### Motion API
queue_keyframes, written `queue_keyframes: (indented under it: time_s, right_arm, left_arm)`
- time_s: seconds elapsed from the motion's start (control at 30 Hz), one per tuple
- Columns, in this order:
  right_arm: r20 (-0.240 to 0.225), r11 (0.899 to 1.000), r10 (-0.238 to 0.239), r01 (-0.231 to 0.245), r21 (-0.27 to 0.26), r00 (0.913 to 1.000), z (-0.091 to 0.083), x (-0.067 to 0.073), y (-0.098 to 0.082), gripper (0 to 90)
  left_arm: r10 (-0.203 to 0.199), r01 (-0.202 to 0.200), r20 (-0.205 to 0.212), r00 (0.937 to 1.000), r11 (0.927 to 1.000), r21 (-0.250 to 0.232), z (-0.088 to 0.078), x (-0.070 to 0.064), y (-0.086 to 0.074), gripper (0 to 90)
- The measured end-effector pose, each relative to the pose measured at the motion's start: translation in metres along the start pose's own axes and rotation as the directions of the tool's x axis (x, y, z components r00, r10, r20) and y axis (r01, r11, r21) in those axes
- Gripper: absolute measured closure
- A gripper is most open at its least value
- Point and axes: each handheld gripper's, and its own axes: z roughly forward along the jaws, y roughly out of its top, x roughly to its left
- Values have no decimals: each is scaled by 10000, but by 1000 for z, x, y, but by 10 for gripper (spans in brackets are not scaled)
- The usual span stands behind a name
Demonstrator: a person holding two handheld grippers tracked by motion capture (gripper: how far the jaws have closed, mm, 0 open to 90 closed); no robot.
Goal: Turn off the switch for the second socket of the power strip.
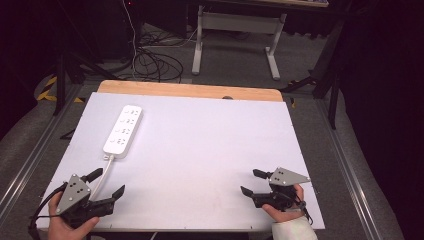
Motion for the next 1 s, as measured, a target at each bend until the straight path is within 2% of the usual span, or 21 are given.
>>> queue_keyframes:
  time_s: [0.1,0.23,0.47,0.53,0.67,0.8,0.9,1.0]
  right_arm:
    - [29,10000,-15,15,7,10000,0,0,0,274]
    - [28,10000,-34,34,-15,10000,0,0,-1,280]
    - [46,10000,-29,29,-8,10000,1,0,-1,285]
    - [65,10000,-27,27,4,10000,1,0,-1,285]
    - [56,10000,17,-17,18,10000,1,0,-1,286]
    - [54,10000,19,-19,13,10000,1,0,-1,286]
    - [78,10000,4,-4,37,10000,2,0,-1,289]
    - [76,10000,16,-16,43,10000,2,0,-1,291]
  left_arm:
    - [-120,120,-3,9999,9999,-41,-1,1,1,168]
    - [-38,38,-47,10000,10000,-89,-3,1,2,163]
    - [661,-662,-330,9973,9978,-15,-4,-2,5,169]
    - [713,-714,-361,9968,9975,2,-4,-3,5,169]
    - [568,-568,-300,9979,9984,21,-5,-2,6,172]
    - [101,-102,-186,9998,9999,-11,-7,0,8,173]
    - [26,-26,-205,9998,10000,18,-8,0,12,175]
    - [224,-223,-251,9994,9997,38,-9,1,17,184]
